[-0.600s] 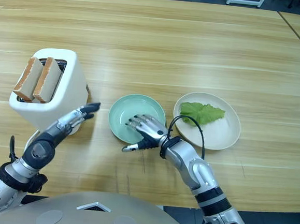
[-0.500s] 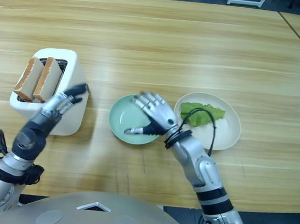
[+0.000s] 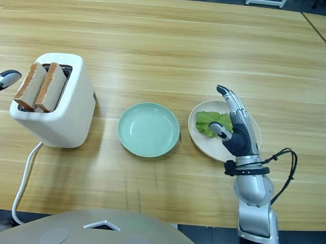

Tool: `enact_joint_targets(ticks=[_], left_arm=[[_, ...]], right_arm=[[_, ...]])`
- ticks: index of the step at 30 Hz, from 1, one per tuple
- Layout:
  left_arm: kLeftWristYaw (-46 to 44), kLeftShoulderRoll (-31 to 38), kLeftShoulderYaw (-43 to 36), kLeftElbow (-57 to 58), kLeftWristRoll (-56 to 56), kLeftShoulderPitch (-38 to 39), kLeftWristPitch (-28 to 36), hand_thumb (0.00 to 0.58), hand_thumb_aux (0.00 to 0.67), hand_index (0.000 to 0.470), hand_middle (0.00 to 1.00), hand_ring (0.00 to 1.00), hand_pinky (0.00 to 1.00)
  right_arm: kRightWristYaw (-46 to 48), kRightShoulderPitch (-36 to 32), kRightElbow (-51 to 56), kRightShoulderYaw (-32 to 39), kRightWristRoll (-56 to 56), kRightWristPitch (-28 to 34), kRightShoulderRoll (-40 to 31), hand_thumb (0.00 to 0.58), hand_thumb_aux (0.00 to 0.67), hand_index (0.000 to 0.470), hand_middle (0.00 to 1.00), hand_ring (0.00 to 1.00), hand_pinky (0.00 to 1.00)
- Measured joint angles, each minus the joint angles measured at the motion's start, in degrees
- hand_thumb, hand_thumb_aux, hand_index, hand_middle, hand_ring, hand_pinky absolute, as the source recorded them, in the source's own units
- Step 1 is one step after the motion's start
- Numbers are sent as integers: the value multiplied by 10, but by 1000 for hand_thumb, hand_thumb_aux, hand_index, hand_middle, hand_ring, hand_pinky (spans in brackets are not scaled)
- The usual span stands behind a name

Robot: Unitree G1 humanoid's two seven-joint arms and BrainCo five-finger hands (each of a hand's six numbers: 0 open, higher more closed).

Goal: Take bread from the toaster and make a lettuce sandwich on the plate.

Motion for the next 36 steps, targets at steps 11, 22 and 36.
enact_joint_targets(ticks=[11,22,36], left_arm=[[-128,44,-126,198,136,-67,56,385,281,197,0,0,0],[-163,33,-141,128,102,-84,76,580,670,470,0,0,0],[-164,24,-140,103,91,-84,89,580,670,470,165,165,165]], right_arm=[[-14,-3,40,-14,-54,-49,-28,0,0,0,0,0,0],[-13,-18,68,-10,-90,-68,-48,0,0,0,0,0,0],[-34,-36,108,1,-151,-75,-71,0,0,0,0,0,0]])
